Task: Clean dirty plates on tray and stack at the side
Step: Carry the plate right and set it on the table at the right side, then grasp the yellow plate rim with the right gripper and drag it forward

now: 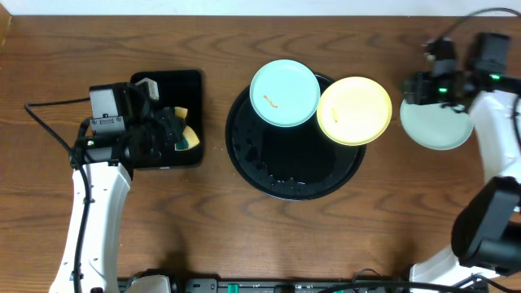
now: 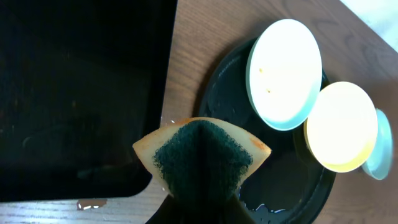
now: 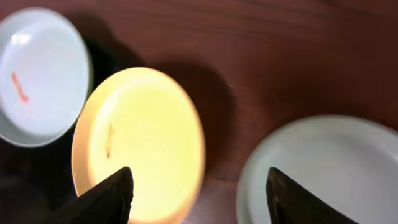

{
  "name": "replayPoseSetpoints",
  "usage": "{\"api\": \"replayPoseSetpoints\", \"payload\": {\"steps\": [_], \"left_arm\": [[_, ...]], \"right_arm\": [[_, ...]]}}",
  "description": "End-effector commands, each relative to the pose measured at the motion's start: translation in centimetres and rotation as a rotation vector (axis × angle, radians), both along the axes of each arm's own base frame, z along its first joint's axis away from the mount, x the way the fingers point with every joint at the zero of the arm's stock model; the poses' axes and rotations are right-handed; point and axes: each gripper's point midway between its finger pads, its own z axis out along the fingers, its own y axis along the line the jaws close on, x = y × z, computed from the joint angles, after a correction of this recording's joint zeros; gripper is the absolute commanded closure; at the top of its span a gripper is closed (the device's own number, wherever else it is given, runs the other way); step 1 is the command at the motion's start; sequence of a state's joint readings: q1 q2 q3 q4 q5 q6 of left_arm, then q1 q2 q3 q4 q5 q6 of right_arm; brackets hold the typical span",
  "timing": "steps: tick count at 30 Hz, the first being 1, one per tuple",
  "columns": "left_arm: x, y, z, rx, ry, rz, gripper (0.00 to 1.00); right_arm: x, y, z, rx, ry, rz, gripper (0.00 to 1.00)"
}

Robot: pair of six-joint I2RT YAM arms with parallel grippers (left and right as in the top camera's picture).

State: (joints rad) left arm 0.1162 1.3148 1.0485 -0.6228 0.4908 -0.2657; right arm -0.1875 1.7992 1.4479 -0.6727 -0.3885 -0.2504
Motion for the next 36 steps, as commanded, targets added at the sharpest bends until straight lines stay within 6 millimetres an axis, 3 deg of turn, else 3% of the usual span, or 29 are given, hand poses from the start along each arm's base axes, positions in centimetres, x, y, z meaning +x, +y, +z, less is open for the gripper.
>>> {"api": "replayPoseSetpoints", "payload": {"steps": [1,5,10,16,18,21,27,31,36], "left_arm": [[0.1,0.2,0.0,0.004,0.003,0.007,0.92],[0.1,0.7,-0.2,0.029,0.009,0.021,0.92],[0.0,0.7,-0.4,0.033,0.016,0.024,0.92],[0.0,0.7,-0.4,0.033,0.016,0.024,0.92],[0.0,0.8,-0.4,0.035,0.016,0.026,0.92],[0.0,1.0,-0.5,0.044,0.019,0.032,0.92],[-0.2,1.3,-0.7,0.060,0.030,0.042,0.92],[-0.2,1.3,-0.7,0.060,0.029,0.042,0.92],[-0.2,1.3,-0.7,0.060,0.030,0.042,0.92]], "right_arm": [[0.9,1.1,-1.8,-0.147,0.007,0.057,0.35],[1.7,2.3,-3.7,-0.209,0.026,0.075,0.34],[2.1,1.9,-5.5,-0.249,0.052,0.062,0.40],[1.1,1.8,-8.4,-0.233,0.144,0.059,0.46],[0.5,1.9,-9.2,-0.227,0.178,0.063,0.54],[-0.2,1.9,-9.5,-0.213,0.215,0.043,0.58],[-1.8,0.0,-10.0,-0.243,0.302,-0.062,0.64],[-2.0,0.3,-10.1,-0.206,0.313,-0.072,0.67],[-2.0,0.4,-10.1,-0.190,0.317,-0.089,0.83]]}}
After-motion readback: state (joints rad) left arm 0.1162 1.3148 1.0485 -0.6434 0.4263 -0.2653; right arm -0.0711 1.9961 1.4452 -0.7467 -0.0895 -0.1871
